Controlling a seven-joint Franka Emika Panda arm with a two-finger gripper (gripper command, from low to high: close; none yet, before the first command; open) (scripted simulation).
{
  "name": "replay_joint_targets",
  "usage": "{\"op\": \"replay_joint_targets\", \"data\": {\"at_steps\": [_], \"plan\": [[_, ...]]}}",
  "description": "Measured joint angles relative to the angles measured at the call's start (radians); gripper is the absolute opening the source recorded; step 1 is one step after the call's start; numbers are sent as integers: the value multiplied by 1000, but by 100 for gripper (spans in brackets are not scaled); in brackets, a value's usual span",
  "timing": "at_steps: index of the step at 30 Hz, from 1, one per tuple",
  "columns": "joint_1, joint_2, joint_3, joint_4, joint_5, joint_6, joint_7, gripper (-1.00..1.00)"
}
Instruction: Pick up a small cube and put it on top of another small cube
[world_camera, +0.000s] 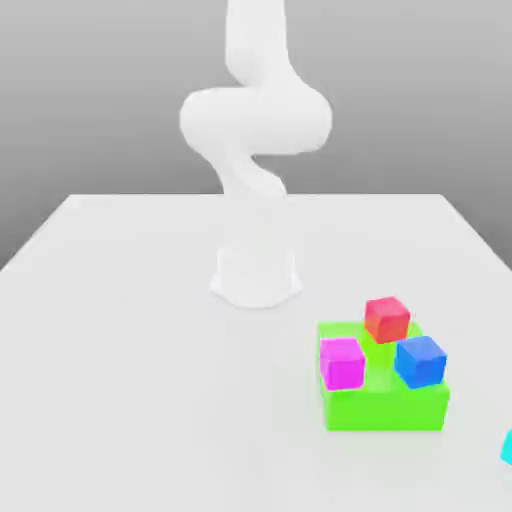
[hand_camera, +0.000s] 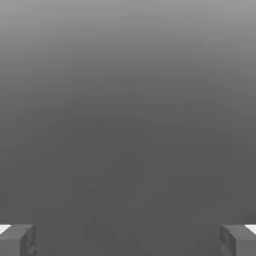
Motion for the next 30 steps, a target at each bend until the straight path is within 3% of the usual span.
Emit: {"op": "replay_joint_targets", "data": {"at_steps": [15, 30], "plan": [[259, 546, 50, 28, -66, 148, -660, 0], [399, 1089, 210, 58, -150, 296, -1289, 0]]}}
